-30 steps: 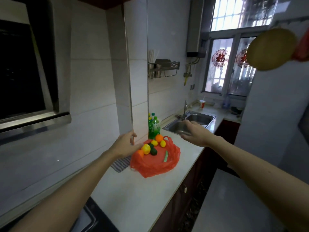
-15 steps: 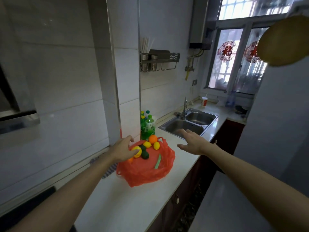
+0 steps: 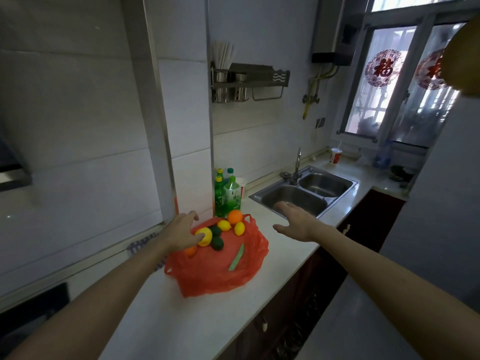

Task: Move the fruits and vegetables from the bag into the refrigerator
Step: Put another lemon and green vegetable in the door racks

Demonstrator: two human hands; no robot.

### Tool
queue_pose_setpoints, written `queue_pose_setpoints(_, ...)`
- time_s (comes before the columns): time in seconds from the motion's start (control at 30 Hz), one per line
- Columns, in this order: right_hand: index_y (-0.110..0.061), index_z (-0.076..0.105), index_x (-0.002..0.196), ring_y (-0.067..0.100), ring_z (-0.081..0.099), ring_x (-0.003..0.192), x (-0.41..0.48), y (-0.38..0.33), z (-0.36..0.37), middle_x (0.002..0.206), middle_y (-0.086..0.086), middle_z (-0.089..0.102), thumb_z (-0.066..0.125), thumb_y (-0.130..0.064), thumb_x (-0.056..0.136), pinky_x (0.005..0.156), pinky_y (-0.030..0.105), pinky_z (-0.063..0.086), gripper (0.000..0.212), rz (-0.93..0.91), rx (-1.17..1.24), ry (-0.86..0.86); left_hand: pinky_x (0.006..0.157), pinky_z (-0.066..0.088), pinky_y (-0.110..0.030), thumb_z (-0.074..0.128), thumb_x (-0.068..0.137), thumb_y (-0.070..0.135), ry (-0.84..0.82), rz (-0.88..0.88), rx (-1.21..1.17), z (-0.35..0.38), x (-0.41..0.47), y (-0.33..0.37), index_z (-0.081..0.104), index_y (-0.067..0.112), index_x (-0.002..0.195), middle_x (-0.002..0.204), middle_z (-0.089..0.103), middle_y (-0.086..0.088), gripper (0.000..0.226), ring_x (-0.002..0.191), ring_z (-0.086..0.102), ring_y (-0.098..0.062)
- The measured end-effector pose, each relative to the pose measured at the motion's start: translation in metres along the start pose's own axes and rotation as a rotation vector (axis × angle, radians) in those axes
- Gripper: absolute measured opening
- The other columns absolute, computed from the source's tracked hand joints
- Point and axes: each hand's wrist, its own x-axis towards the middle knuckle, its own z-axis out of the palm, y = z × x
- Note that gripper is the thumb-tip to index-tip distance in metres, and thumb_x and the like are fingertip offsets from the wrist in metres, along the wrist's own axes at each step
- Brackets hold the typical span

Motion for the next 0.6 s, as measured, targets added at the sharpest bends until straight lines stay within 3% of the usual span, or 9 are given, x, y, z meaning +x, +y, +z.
queue_pose_setpoints(0.17,-0.021,0.028,0.144,0.026,0.048,0.125,0.013,0.010,0.019,0.141,0.012,0.043,0.057,-0.046,0.090,0.103,0.043,0.044,0.067,-0.035,0.010,-0.039,0.076,0.048,-0.034,0.066,0.079,0.046,0.008,-0.028,0.020,0.004,0.007,-0.007,0.047,0.015,0.124,0.107,0.059,-0.010,0.058,0.096,0.057,-0.024)
queue_pose_setpoints(0.33,-0.021,0.029,0.143,0.026,0.053,0.118,0.029,0.014,0.034,0.135,0.012,0.047,0.057,-0.045,0.090,0.100,0.041,0.046,0.065,-0.046,0.041,-0.070,0.081,0.049,-0.037,0.066,0.078,0.046,-0.006,-0.035,0.028,0.014,0.017,-0.017,0.048,0.016,0.122,0.108,0.061,-0.010,0.057,0.099,0.056,-0.025)
queue_pose_setpoints(0.6,-0.022,0.027,0.144,0.027,0.051,0.121,0.073,0.023,0.058,0.138,0.012,0.045,0.057,-0.045,0.090,0.100,0.043,0.046,0.066,-0.020,0.039,-0.131,0.079,0.046,-0.031,0.069,0.079,0.039,-0.034,-0.054,-0.005,0.037,0.056,-0.034,0.048,0.015,0.124,0.114,0.059,-0.013,0.055,0.100,0.055,-0.025)
